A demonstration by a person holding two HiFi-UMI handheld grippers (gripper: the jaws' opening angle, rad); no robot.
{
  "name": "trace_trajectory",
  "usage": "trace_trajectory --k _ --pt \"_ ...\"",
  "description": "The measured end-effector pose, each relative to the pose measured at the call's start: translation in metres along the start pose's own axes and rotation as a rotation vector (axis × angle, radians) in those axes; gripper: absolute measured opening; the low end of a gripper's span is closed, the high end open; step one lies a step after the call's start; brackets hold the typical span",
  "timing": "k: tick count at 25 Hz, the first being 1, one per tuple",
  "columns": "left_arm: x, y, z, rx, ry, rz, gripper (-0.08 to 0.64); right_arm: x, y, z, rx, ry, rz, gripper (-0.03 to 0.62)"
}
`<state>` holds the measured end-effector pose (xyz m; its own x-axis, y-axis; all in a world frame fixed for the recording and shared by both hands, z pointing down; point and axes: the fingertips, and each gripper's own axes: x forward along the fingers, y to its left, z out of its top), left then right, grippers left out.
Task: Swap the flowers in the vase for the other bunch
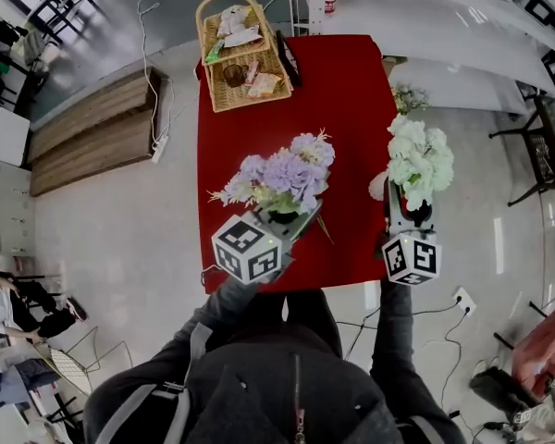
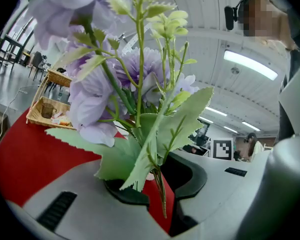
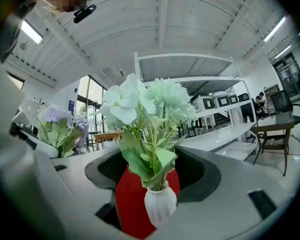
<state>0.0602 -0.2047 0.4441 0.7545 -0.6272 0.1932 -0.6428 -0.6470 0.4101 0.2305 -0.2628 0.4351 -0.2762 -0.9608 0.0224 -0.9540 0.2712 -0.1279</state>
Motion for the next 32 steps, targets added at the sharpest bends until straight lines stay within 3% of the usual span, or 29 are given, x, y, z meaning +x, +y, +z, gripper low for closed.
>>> trace_trajectory --k 12,22,32 --pt "0.01 -0.009 -0.006 0.011 0.027 -0.077 0.081 -0.038 0.002 -0.018 0.05 0.024 -0.078 0.252" --pt "0.013 -0.029 -0.01 0.044 0.048 -0.152 0.081 -0.077 0.014 -0.03 0.201 0.068 -0.137 0.252" --pt "0.015 -0.044 -0.01 0.079 0.048 -0.205 0.081 -0.134 0.035 0.011 0.302 0.031 -0.185 0.229"
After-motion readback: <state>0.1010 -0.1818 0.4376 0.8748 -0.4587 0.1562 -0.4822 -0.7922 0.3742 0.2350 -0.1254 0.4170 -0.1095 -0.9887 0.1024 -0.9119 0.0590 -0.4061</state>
